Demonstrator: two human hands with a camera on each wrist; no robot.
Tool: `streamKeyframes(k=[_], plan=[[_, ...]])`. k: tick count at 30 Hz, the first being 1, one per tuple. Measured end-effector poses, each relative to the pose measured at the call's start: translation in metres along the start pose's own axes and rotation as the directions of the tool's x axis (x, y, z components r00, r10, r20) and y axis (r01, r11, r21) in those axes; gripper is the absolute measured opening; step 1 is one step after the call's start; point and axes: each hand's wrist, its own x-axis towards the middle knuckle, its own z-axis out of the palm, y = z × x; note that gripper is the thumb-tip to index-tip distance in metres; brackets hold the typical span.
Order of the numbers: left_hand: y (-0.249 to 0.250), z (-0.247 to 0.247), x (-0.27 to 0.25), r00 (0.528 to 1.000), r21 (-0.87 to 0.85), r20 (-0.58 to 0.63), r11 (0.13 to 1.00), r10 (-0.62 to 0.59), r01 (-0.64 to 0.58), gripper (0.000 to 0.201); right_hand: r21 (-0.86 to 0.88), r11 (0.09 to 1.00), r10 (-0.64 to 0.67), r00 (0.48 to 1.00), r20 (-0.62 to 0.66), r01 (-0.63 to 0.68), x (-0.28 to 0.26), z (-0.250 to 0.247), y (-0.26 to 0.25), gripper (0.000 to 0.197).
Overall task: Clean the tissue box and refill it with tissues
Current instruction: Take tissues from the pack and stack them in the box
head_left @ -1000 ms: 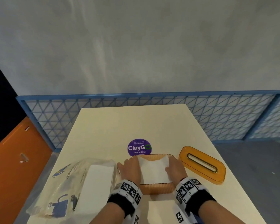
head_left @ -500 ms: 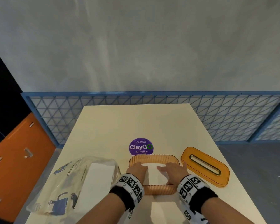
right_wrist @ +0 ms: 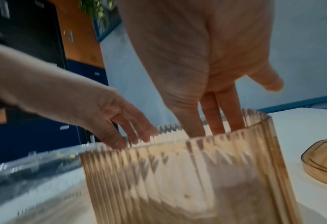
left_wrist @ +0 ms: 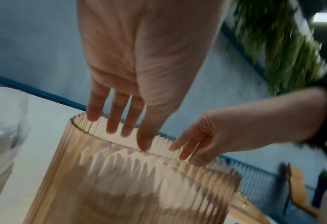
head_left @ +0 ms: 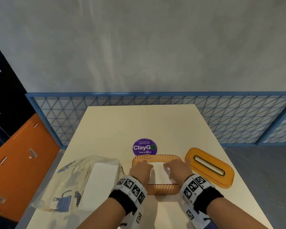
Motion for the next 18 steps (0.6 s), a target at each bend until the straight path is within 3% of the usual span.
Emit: streamKeyframes(k=[1,3,5,6,8,11,14,18], plan=[[-0.003,0.000,-0.006,0.991,-0.071,-0.135,0.997,-0.005,-0.004,0.044,0.069,0.998,0.016,0.993,-0.117,-0.008,-0.002,-0.001,0.002,0.035],[-0.019,0.000,-0.019,0.919,-0.222,-0.378,0.975,-0.114,0.030,0.040,0.179,0.984,0.053,0.934,-0.354,0.012,-0.008,0.000,0.010,0.034],[-0.045,0.004,-0.030,0.843,-0.381,-0.447,0.916,-0.299,0.123,0.033,0.271,0.963,0.118,0.879,-0.463,0.013,-0.015,0.002,0.023,0.036],[-0.058,0.009,-0.034,0.827,-0.423,-0.414,0.885,-0.381,0.196,0.032,0.325,0.946,0.156,0.886,-0.437,-0.006,-0.016,0.005,0.029,0.038],[-0.082,0.021,-0.038,0.813,-0.415,-0.252,0.817,-0.525,0.400,0.036,0.462,0.885,0.190,0.950,-0.246,-0.057,-0.014,0.012,0.037,0.045],[-0.099,0.039,-0.035,0.787,-0.321,-0.059,0.758,-0.614,0.567,0.058,0.632,0.768,0.155,0.987,-0.032,-0.101,-0.009,0.017,0.041,0.049],[-0.102,0.050,-0.030,0.772,-0.247,-0.071,0.761,-0.631,0.600,0.073,0.677,0.726,0.167,0.986,0.001,-0.124,-0.007,0.017,0.042,0.048],[-0.098,0.052,-0.026,0.743,-0.224,-0.085,0.739,-0.664,0.635,0.062,0.678,0.722,0.180,0.984,0.010,-0.139,-0.006,0.018,0.043,0.047]])
